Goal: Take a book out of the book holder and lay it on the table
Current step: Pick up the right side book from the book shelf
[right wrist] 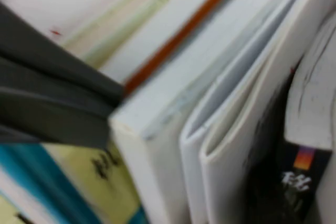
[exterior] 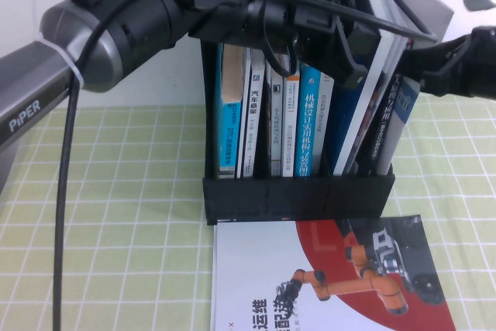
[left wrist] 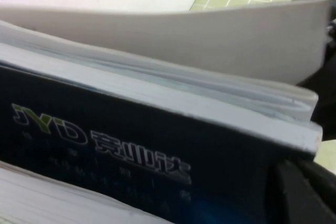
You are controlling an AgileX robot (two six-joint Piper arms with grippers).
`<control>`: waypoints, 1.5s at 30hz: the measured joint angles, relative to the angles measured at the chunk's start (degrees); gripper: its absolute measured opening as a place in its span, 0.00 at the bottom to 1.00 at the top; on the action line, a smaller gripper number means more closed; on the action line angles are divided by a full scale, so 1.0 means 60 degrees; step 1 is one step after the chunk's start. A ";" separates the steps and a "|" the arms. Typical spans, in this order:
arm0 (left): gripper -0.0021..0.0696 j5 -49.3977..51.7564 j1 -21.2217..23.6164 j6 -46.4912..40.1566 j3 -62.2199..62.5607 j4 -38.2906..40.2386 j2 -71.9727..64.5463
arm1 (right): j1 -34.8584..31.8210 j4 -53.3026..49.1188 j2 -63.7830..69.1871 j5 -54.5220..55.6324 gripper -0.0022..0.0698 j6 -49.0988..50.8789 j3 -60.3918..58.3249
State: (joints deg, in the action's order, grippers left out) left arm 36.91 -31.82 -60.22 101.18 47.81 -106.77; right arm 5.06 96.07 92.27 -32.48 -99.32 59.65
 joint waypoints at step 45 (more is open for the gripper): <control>0.03 0.0705 0.0068 0.0613 0.0055 -0.0467 0.0000 | -0.0025 -0.5391 -0.0313 -0.1016 0.24 0.3260 0.0339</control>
State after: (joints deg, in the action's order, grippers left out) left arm 41.14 -31.41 -56.54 101.51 45.01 -106.77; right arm 4.91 63.72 90.39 -38.58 -79.76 61.68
